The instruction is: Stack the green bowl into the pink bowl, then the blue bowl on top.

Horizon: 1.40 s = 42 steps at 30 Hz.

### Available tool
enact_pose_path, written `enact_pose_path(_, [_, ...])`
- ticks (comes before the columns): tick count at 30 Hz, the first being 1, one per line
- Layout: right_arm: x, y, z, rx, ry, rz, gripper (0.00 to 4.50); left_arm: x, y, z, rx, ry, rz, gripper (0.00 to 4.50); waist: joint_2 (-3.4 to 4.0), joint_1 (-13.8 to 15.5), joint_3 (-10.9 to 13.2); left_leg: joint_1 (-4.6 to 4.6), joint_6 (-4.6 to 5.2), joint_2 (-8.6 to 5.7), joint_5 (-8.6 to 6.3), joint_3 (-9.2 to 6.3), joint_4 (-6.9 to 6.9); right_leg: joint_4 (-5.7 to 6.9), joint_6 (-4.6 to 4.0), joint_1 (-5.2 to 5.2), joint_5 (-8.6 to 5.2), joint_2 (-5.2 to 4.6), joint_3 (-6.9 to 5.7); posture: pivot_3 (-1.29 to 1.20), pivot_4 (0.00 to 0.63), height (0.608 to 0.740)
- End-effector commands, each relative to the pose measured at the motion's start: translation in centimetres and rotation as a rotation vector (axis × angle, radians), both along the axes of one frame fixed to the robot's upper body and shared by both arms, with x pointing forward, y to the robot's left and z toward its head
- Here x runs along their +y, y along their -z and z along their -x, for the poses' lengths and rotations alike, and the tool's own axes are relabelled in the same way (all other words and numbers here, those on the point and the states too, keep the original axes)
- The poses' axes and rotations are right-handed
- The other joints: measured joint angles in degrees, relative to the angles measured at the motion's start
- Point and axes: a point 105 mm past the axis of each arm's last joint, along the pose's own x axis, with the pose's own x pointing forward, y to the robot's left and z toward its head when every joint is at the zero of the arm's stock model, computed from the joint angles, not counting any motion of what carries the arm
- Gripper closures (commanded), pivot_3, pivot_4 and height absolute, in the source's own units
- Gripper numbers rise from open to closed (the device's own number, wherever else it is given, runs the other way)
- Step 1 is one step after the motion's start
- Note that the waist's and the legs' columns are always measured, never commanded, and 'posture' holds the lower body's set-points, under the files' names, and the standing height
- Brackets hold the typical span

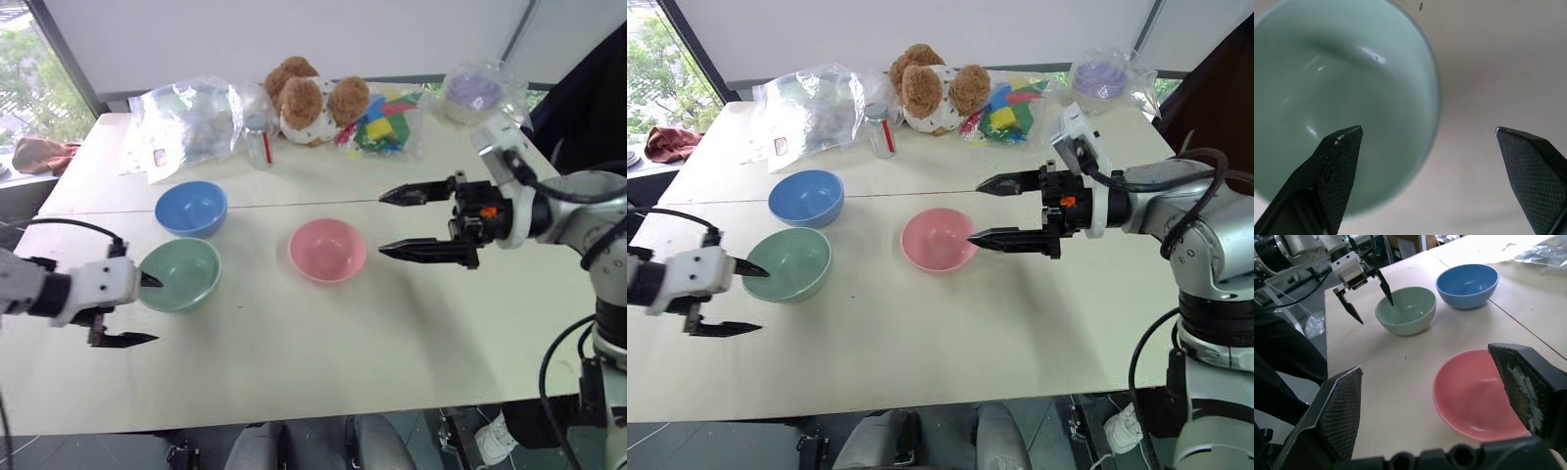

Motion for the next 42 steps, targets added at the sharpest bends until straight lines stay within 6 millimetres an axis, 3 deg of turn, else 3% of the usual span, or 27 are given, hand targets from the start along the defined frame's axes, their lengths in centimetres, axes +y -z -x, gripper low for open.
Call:
enact_pose_path(1, [-0.1, -1.2, 0.6, -0.066, -0.001, -0.001, 0.02, -0.1, 0.5, -1.1, -0.052, 0.013, -0.04, 0.0, 0.0, -0.15, 0.0, 0.0, 0.01, 0.0, 0.0, 0.02, 0.0, 0.0, 0.0, 0.0, 0.0, 0.0, 0.0, 0.0, 0.15, 0.74])
enact_pose_path(4, [-0.3, -1.3, 0.4, -0.073, 0.013, 0.0, 0.0, -0.2, 1.2, -1.6, -0.058, 0.018, -0.04, 0.96, 0.0, -0.25, 0.0, 0.0, 0.03, 0.0, -0.01, 0.02, 0.0, 0.02, 0.0, -0.01, 0.0, 0.02, 0.0, 0.0, 0.15, 0.74])
enact_pose_path(11, [-1.0, -1.6, 0.2, -0.083, 0.045, 0.01, 0.0, -1.8, 0.1, -1.7, -0.063, 0.068, 0.053, 4.46, -0.03, 0.12, -0.02, 0.0, 0.05, 0.0, -0.02, 0.02, 0.04, 0.04, 0.01, 0.0, 0.01, 0.04, 0.0, 0.0, 0.15, 0.74])
enact_pose_path(19, [-1.7, -1.6, 0.1, -0.089, 0.083, 0.028, 0.0, -7.4, -3.6, 0.0, -0.011, 0.27, 0.229, 4.46, -0.01, 0.89, -0.02, 0.01, 0.06, 0.0, -0.02, 0.02, 0.07, 0.04, 0.01, 0.02, 0.01, 0.04, 0.0, 0.0, 0.15, 0.74])
enact_pose_path(27, [-2.2, -1.7, 0.2, -0.102, 0.121, 0.035, 0.0, -13.0, -8.5, -3.5, -0.189, 0.501, 0.255, 4.46, -0.03, 1.55, -0.03, -0.03, 0.13, 0.0, -0.05, 0.02, 0.52, 0.15, 0.03, 0.19, 0.01, 0.34, -0.03, 0.0, 0.15, 0.74])
enact_pose_path(31, [-2.5, -1.5, 0.4, -0.1, 0.145, 0.039, 0.0, -15.8, -8.5, -4.8, -0.188, 0.634, 0.231, 4.46, -0.04, 1.54, -0.03, -0.08, 0.26, 0.0, -0.12, 0.03, 0.81, 0.21, 0.05, 0.27, 0.02, 0.44, -0.06, 0.0, 0.15, 0.74])
enact_pose_path(34, [-2.8, -1.3, 0.7, -0.102, 0.178, 0.049, 0.0, -17.9, -7.3, -5.4, -0.143, 0.74, 0.198, 4.46, -0.04, 1.46, -0.02, -0.08, 0.28, 0.01, -0.13, 0.04, 0.85, 0.22, 0.08, 0.28, 0.03, 0.45, -0.02, 0.0, 0.15, 0.74])
enact_pose_path(42, [-3.3, -1.0, 1.7, -0.102, 0.227, 0.046, 0.0, -20.9, -5.2, -7.9, -0.142, 0.826, 0.118, 4.46, -0.06, 1.53, -0.01, -0.08, 0.3, 0.03, -0.14, 0.02, 0.86, 0.24, 0.09, 0.26, 0.04, 0.46, -0.02, 0.0, 0.15, 0.74])
